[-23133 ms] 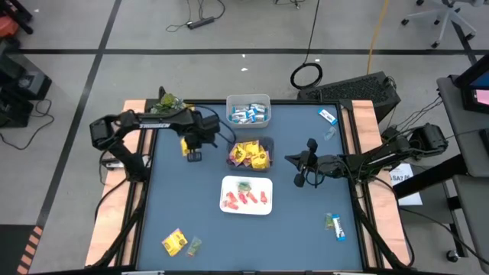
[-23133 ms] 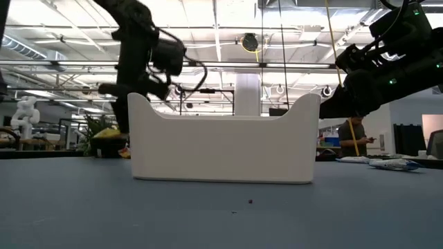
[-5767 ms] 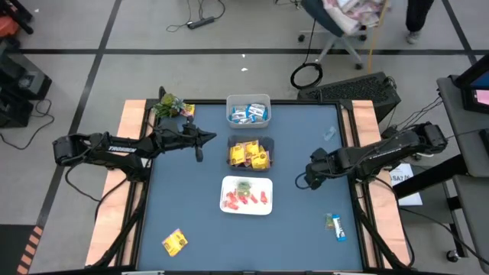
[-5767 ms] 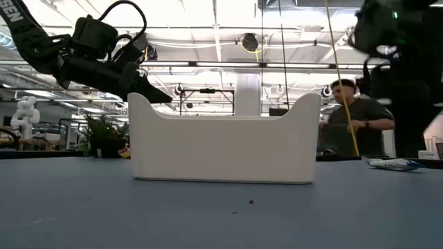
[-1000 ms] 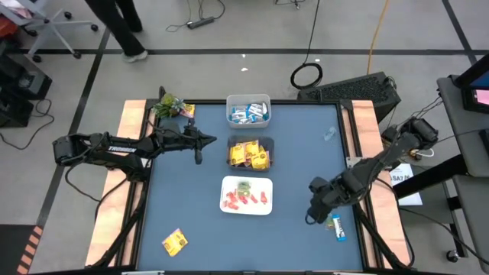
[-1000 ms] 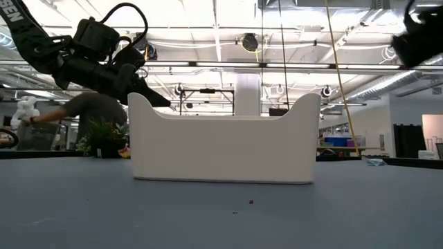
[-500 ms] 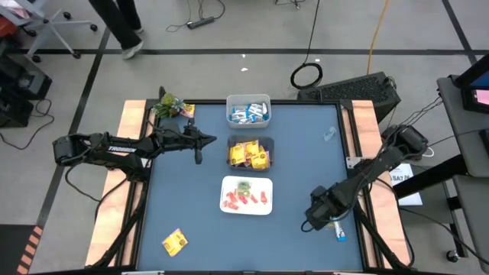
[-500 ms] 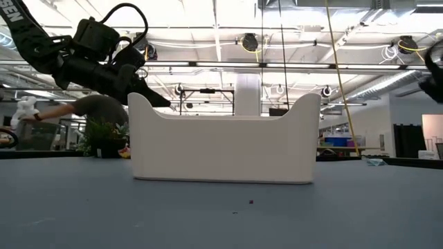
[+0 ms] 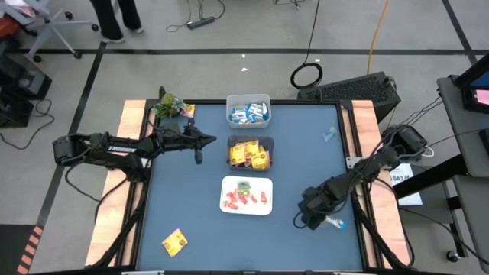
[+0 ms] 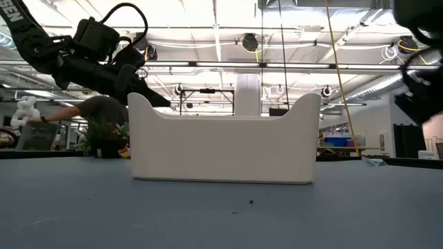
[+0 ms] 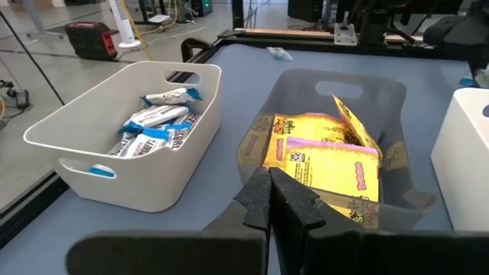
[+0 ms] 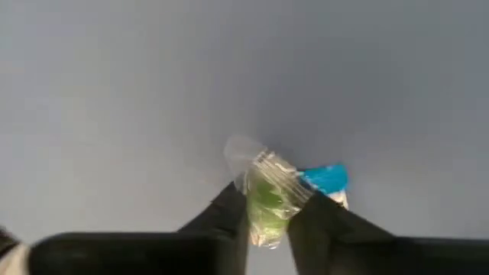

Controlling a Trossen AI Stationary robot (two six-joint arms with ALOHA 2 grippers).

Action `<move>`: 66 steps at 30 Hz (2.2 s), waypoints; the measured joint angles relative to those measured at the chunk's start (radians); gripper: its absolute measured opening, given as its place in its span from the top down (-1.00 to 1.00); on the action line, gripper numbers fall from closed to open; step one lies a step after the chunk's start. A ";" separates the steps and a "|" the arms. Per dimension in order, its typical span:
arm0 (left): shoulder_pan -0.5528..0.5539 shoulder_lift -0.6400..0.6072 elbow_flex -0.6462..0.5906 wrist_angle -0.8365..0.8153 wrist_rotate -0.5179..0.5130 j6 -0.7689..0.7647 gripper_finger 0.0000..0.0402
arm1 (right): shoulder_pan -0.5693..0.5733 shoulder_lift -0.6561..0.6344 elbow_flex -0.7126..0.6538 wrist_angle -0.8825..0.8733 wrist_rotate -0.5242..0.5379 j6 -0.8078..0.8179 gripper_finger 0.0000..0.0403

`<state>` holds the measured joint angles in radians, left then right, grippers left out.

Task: Sort candy
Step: Put the green gummy candy into the white bin, then put the yellow candy into the black bin

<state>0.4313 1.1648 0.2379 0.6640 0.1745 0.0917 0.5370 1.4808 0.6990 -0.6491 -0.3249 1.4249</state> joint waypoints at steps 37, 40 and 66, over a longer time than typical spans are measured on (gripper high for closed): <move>-0.002 0.000 0.000 0.000 0.000 -0.008 0.97 | -0.356 0.203 0.221 0.627 0.344 -1.014 0.87; -0.002 0.000 0.000 0.000 0.000 -0.009 0.97 | -0.355 0.209 0.222 0.625 0.344 -1.022 0.72; -0.439 -0.338 0.278 -0.956 -0.145 -0.098 0.97 | -0.354 0.035 0.282 0.352 0.536 -1.314 0.96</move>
<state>-0.0078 0.8265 0.5163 -0.2920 0.0292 -0.0063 0.1833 1.5162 0.9809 -0.2973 0.2115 0.1112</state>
